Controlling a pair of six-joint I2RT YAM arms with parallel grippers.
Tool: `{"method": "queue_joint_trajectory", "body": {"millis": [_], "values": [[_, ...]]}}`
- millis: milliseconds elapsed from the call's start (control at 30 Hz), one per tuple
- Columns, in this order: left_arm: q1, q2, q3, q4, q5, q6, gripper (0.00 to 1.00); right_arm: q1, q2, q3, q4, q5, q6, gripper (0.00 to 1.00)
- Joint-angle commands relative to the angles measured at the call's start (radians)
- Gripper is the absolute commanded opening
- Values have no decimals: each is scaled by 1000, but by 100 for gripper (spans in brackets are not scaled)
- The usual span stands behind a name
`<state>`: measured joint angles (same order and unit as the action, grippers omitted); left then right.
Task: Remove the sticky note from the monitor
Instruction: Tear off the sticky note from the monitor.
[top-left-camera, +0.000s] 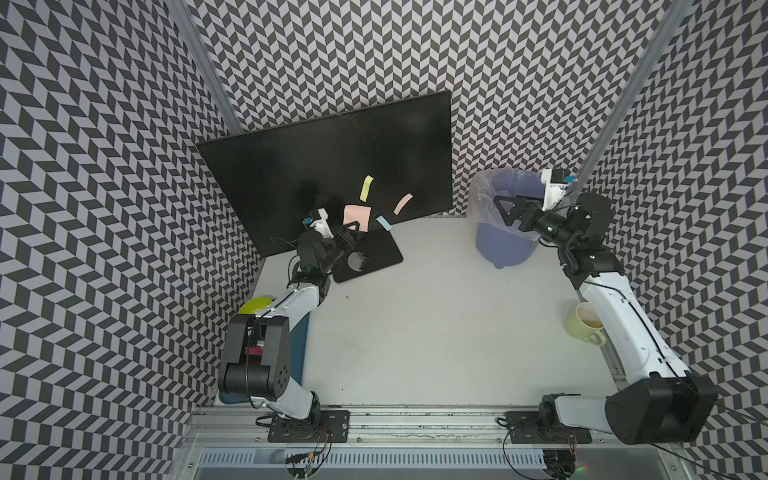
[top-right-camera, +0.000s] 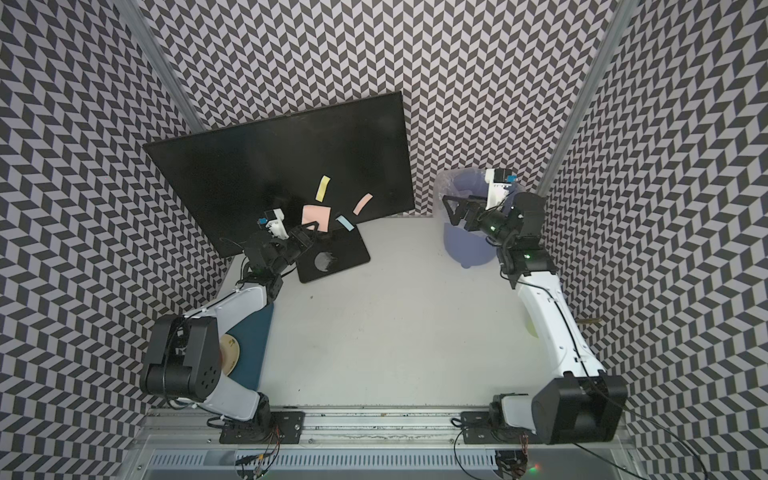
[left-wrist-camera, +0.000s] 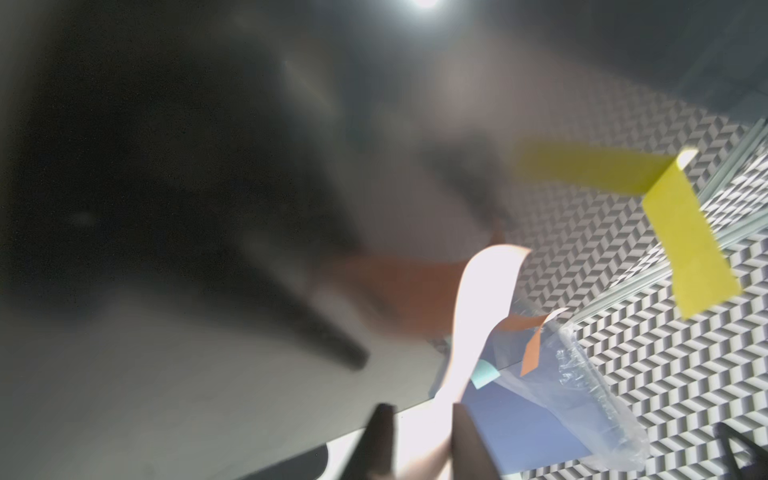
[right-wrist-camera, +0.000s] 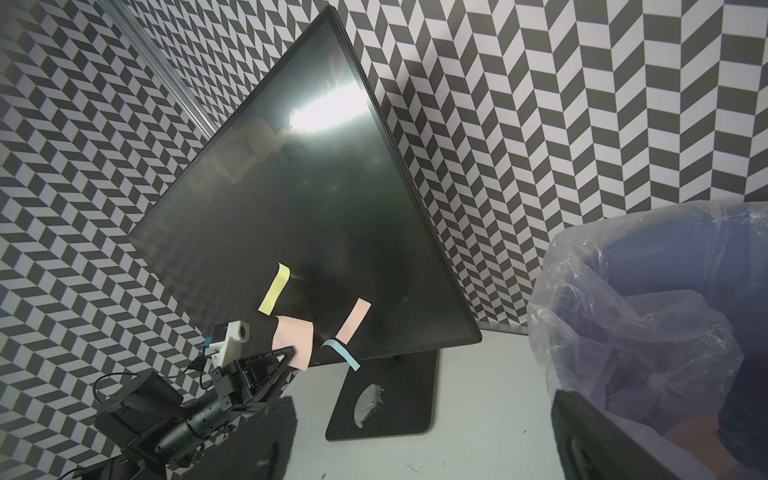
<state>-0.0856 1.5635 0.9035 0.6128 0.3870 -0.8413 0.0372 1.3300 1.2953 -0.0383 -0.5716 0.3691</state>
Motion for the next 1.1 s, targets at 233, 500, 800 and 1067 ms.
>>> {"method": "queue_joint_trajectory", "body": {"millis": [233, 500, 800, 1067], "values": [[-11, -105, -22, 1, 39, -6, 0, 7, -33, -50, 111, -68, 72, 99], [-57, -314, -83, -117, 3, -11, 0, 109, -45, -184, 314, -165, 281, 98], [-260, -414, -130, -81, -27, -144, 0, 336, 67, -199, 523, -220, 464, 92], [-381, -352, -85, 57, -7, -185, 0, 385, 158, -167, 640, -279, 534, 77]]}}
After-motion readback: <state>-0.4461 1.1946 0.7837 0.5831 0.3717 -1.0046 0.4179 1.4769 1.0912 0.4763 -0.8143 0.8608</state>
